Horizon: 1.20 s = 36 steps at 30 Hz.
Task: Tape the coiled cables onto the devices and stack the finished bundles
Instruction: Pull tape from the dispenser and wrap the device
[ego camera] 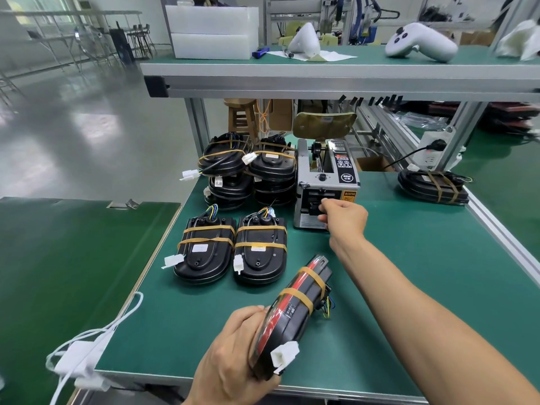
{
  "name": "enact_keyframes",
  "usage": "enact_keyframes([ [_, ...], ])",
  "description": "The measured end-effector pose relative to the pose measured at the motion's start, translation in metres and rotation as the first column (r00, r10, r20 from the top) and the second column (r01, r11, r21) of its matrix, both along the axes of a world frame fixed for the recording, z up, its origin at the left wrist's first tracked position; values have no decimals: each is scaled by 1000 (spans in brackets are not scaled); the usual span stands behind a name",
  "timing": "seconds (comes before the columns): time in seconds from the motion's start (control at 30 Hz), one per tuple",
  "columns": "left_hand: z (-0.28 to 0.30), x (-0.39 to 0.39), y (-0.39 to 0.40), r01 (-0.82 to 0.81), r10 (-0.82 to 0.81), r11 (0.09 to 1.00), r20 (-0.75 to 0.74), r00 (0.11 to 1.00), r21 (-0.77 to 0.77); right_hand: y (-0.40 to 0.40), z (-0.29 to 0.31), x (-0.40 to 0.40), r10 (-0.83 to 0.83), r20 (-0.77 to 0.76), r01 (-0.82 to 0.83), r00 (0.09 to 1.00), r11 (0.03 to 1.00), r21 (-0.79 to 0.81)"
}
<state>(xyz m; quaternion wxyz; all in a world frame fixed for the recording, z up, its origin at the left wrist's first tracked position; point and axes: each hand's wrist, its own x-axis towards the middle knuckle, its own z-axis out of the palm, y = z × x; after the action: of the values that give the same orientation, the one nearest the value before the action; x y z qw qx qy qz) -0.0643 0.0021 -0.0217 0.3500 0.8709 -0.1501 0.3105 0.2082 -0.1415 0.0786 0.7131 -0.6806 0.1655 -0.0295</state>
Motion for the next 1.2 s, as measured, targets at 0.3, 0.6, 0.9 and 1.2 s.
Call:
enact_keyframes([
  [0.3, -7, -1, 2, -10, 10, 1000, -15, 1000, -19, 9, 0, 5, -73, -72, 78, 995, 994, 70],
  [0.6, -7, 0, 1, -28, 28, 1000, -1, 1000, -12, 18, 2, 12, -162, -111, 169, 981, 984, 58],
  [0.9, -1, 0, -1, -6, 7, 1000, 21, 1000, -17, -29, 8, -39, 257, -71, -253, 964, 966, 61],
  [1.2, -16, 5, 4, -51, 51, 999, -10, 999, -19, -81, 42, -129, 583, 196, -566, 788, 813, -139],
])
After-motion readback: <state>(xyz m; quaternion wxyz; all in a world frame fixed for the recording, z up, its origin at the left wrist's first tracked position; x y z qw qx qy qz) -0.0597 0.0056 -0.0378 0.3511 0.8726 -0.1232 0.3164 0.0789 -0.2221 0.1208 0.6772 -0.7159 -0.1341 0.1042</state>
